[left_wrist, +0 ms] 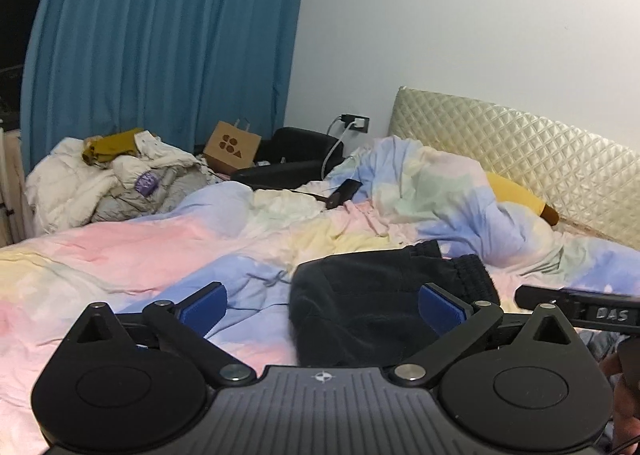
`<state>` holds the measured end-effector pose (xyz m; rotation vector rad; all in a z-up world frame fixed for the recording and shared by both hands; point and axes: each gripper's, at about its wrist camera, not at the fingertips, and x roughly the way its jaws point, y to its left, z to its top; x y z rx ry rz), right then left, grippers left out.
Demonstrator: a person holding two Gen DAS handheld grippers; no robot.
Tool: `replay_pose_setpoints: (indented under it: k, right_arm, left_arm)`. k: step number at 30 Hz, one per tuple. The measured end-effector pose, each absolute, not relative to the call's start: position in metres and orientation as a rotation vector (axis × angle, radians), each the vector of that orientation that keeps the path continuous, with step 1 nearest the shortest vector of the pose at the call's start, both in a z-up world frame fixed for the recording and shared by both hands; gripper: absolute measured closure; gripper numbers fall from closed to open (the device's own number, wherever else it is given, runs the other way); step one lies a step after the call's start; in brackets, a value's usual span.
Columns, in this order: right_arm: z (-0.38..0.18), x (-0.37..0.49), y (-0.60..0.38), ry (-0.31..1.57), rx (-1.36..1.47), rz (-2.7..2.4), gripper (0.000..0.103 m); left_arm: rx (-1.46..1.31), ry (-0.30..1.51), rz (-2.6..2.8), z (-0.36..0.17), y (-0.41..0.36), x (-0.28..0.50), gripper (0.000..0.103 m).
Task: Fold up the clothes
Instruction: 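Open both grippers and withdraw them from the folded sweatpants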
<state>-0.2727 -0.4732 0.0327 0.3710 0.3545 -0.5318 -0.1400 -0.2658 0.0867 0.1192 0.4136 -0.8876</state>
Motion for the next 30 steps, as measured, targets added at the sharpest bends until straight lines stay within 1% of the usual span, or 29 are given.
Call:
replay_pose_setpoints:
  k: [4, 9, 21, 30]
  right_arm:
    - [0.033, -0.275, -0.452, 0.326, 0.39, -0.53, 0.0]
    - [0.026, -0.268, -0.433, 0.36, 0.366, -0.538, 0.0]
    - [0.015, -0.263, -0.426, 0.424, 0.337, -0.631, 0.0]
    - [0.016, -0.261, -0.426, 0.439, 0.305, -0.642, 0.0]
  left_arm:
    - [0.112, 0.424, -0.867, 0.082, -0.247, -0.144, 0.0]
    - [0.125, 0.417, -0.859, 0.073, -0.231, -0.145, 0.0]
    - [0.15, 0.424, -0.803, 0.062, -0.228, -0.133, 0.0]
    - [0.145, 0.424, -0.796, 0.065, -0.228, -0.131, 0.0]
